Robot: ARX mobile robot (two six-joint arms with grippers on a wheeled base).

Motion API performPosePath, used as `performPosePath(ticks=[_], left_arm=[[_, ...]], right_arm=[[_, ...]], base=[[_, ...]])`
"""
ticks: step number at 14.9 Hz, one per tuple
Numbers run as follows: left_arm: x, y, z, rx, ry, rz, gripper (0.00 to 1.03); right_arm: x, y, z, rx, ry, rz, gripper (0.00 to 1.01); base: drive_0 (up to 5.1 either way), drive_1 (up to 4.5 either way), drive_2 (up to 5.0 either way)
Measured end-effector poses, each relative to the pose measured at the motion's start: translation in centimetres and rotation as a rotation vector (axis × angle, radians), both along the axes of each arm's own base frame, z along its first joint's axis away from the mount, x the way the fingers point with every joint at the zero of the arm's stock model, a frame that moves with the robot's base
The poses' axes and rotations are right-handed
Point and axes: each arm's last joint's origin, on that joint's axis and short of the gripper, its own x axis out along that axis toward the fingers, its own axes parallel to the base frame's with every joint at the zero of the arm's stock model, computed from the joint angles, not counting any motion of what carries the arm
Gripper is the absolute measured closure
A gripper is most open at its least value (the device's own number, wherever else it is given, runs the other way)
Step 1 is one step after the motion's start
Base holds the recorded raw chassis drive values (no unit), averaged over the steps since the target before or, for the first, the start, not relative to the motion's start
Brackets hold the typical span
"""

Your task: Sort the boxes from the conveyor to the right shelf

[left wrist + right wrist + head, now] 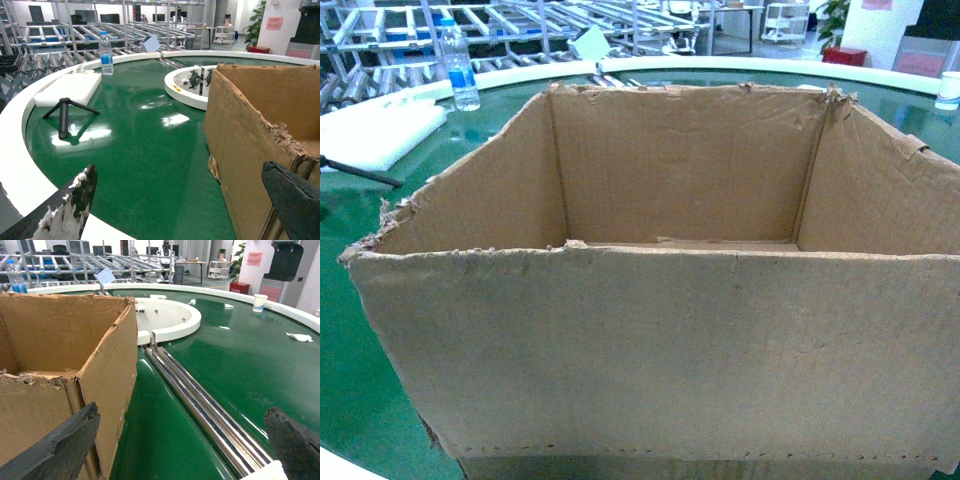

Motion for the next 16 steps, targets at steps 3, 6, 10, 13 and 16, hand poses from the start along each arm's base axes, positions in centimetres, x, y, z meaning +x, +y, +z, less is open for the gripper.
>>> performPosePath(ticks=[3, 6, 10, 13, 16], left_arm=[[0.0, 0.0, 0.0, 0.000, 0.000, 0.000, 0.05], [0.0, 0.0, 0.0, 0.000, 0.000, 0.000, 0.05], [1.1, 0.4, -0.1, -0.024, 0.073, 0.016, 0.05], [4.2, -0.7, 4.9, -0.033, -0.006, -0.047, 0.05], [8.9, -3.5, 9.2, 0.006, 0.077, -0.107, 0.05]], right_arm=[[0.0, 0.0, 0.0, 0.000, 0.000, 0.000, 0.03], [0.0, 0.0, 0.0, 0.000, 0.000, 0.000, 0.03], [1.6, 1.3, 0.8, -0.002, 0.055, 0.102, 0.03], [4.0, 1.9, 5.3, 0.021, 0.035, 0.161, 0.03], [8.6, 2.6, 9.3, 0.023, 0.085, 0.232, 0.03]], base=[[0.0, 0.00, 0.0], [0.0, 0.00, 0.0], [0.0, 0.00, 0.0], [0.0, 0.00, 0.0], [0.0, 0.00, 0.0]])
